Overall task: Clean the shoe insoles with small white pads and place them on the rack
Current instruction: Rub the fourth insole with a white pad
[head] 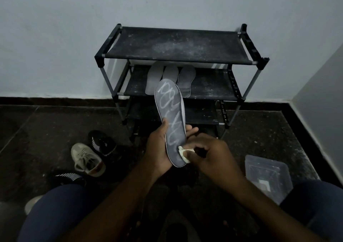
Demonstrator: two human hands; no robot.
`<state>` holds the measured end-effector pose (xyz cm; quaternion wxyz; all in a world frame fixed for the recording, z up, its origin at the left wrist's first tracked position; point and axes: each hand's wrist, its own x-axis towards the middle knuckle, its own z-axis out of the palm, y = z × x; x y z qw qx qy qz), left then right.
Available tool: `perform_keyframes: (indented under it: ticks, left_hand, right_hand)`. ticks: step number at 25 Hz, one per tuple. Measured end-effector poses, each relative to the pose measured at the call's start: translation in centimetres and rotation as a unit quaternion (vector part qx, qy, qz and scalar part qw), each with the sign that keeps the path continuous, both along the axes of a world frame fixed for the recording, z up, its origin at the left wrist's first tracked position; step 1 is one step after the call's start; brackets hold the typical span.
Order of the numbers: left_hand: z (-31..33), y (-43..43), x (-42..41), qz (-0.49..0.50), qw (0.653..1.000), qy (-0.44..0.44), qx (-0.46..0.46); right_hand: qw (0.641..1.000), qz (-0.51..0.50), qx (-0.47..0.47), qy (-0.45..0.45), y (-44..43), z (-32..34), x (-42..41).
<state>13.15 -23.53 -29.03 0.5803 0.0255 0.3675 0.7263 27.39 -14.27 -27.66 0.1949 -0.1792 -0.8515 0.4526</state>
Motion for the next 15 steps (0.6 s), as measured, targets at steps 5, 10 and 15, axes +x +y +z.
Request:
perform_keyframes:
  ticks: [5, 10, 15]
  left_hand:
    - [0.1, 0.3, 0.6, 0.017, 0.999, 0.038, 0.019]
    - [0.4, 0.3, 0.7, 0.019, 0.997, 0.060, 0.042]
    - [0.2, 0.4, 1.1, 0.020, 0.995, 0.099, 0.025]
  right_hand:
    - [0.998, -0.007, 0.061, 0.001, -0.4, -0.6, -0.4]
    - [0.995, 0.021, 0.093, 0.001, -0.2, -0.8, 0.1]
    - [0.995, 0.014, 0.089, 0.030, -0.5, -0.7, -0.6]
